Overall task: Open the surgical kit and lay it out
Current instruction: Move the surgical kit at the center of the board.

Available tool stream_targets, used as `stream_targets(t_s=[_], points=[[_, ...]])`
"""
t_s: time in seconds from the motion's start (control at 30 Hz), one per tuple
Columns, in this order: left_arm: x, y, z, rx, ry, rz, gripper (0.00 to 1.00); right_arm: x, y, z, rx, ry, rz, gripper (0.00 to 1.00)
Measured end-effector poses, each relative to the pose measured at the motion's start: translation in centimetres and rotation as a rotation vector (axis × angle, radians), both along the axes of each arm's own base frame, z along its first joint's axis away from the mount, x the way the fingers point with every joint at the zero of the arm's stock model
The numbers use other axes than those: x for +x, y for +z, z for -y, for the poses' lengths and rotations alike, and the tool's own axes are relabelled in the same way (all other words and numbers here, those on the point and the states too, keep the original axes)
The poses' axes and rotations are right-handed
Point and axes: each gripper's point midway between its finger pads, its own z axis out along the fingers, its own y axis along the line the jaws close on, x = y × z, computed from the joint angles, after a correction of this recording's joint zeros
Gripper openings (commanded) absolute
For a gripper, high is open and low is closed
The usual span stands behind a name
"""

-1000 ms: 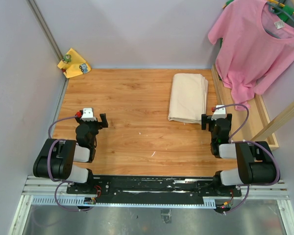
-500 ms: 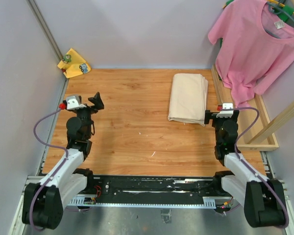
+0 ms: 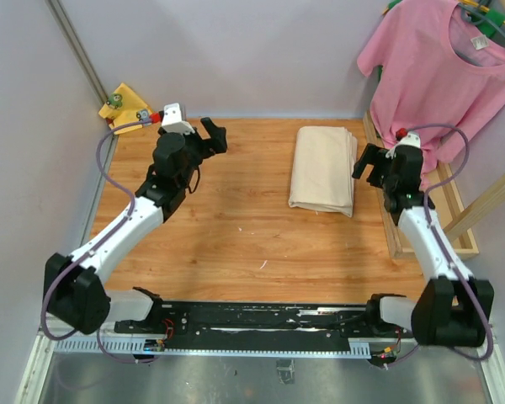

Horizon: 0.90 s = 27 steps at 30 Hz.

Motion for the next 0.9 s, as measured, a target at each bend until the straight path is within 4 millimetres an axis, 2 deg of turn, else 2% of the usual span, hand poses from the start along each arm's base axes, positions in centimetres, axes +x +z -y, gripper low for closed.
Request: stream_targets(t_s=[0.1,0.17,0.27,0.37,0.53,0.6,0.7,0.8,0.9], points=[[2.3,-4.2,0.1,-0.004,-0.040,-0.128,0.99,2.3,-2.2,0.3,0.064,0.019,-0.146,0.98],[3.3,-8.0,-0.3,0.004,-0.042,-0.247,0.99,4.1,-3.3,0.3,0.108,0.038,-0.224,0.99],[2.8,-11.5,0.0,0.026,-0.048,-0.353,0.99,6.2,-4.6,0.0,0.164,0.068,-0.297,1.00],[1.3,-12.3,0.5,0.029,-0.076,-0.378,0.99,7.4,-6.8,-0.8,0.223,0.093,-0.364,0.94],[-0.1,-10.9,0.1,0.016,-0.087,-0.345,0.99,8.7,-11.1,-1.4,0.284,0.094,-0.470,0.88],[-0.8,-11.2,-0.1,0.015,-0.088,-0.342,0.99,9.0,-12.6,-1.6,0.297,0.094,-0.503,0.83],[-1.4,-12.2,-0.2,0.016,-0.094,-0.358,0.99,9.0,-14.1,-2.0,0.306,0.099,-0.537,0.78],[-1.9,-13.6,-0.2,0.017,-0.100,-0.387,0.99,8.9,-14.5,-2.8,0.303,0.120,-0.545,0.73],[-2.2,-14.4,-0.1,0.009,-0.106,-0.403,0.99,8.9,-14.6,-4.5,0.288,0.167,-0.529,0.52]])
